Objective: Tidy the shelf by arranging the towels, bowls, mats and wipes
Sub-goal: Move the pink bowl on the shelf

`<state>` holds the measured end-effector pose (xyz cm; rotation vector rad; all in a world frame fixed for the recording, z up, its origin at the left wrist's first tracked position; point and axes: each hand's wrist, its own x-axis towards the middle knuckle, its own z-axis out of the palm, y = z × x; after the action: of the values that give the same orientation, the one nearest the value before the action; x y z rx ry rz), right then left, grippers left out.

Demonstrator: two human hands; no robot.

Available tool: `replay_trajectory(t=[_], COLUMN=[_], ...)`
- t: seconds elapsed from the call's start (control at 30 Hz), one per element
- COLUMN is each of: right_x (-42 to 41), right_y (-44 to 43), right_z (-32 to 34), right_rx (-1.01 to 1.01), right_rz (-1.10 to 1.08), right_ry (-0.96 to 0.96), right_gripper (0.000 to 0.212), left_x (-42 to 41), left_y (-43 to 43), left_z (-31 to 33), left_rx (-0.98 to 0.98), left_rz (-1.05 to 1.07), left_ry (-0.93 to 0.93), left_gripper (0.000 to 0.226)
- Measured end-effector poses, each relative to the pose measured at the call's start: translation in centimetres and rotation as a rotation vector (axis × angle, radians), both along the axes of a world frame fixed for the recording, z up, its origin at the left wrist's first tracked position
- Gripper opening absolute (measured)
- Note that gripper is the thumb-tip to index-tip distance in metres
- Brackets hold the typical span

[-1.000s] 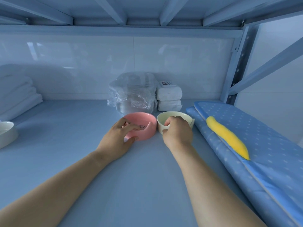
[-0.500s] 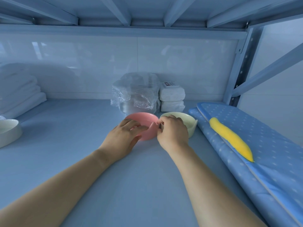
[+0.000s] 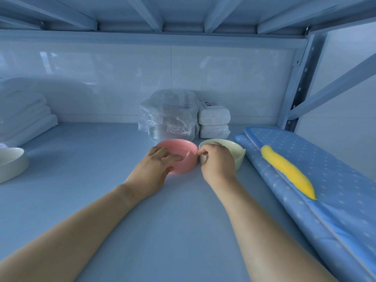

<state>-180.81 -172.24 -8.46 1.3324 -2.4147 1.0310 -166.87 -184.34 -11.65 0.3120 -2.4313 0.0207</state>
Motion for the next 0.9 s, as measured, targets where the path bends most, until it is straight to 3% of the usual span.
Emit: replay_trajectory(t=[0.33,0.47,0.63,0.9], right_x=[1.6,2.3,3.4,8.8], right_y=[-0.1,-0.2,0.0,-3.7], right_z=[0.2,0.2,0.4,2.6], right_rx=[-0.033,-0.013,0.000,0.110], right_rz=[0.075,0.086,0.094,0.202], right_ry=[0.147,0.180,0.214,0.318], right_gripper=[0.029,0.033,0.030,0.024], left_x=[0.5,1.2,2.8,11.3], left_y=[0.8,0.8,-0.1,-3.9], left_z=[0.5,1.1,3.1,6.2], left_rx=[0.033,0.062,0.113,0.047], left_rz=[0.096,0.161,0.197,0.314], left_ry=[-0.038,-0.051,-0.091,-0.175], left_gripper=[0.035,0.052,0.046,0.044])
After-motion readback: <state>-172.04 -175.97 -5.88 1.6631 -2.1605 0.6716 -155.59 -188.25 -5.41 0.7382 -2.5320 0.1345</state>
